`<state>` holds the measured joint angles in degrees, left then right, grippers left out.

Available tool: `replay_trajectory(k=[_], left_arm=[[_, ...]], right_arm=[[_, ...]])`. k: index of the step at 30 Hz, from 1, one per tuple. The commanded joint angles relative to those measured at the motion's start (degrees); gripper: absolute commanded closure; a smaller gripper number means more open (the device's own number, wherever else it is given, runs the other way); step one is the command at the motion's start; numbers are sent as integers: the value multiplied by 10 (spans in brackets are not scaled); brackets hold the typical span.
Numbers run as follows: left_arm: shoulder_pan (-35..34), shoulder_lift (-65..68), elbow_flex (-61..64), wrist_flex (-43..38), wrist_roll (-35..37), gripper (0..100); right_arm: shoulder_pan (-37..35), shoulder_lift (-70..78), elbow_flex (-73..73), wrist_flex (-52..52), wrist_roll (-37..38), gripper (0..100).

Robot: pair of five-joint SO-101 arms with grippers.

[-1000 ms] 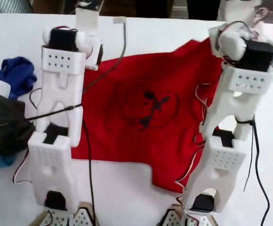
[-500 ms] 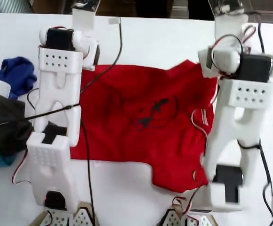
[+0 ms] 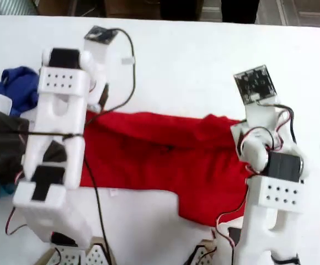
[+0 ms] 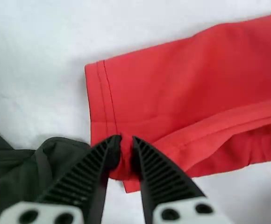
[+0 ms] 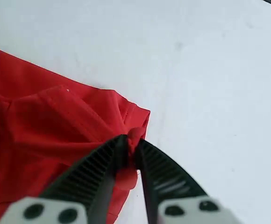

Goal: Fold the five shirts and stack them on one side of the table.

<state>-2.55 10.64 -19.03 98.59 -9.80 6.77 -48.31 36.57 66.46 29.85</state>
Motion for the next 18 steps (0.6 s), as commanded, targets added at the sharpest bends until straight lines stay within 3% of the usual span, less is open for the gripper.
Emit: replay_trajectory(k=[1, 7, 18], left_arm=[[-7, -94, 136, -59, -10, 974], [-6, -188, 319, -140, -17, 975], [-4, -210, 493, -222, -41, 975]], right_arm=[[9, -27, 1, 26, 9, 978], [7, -75, 6, 93, 11, 977], [10, -195, 189, 92, 27, 977]])
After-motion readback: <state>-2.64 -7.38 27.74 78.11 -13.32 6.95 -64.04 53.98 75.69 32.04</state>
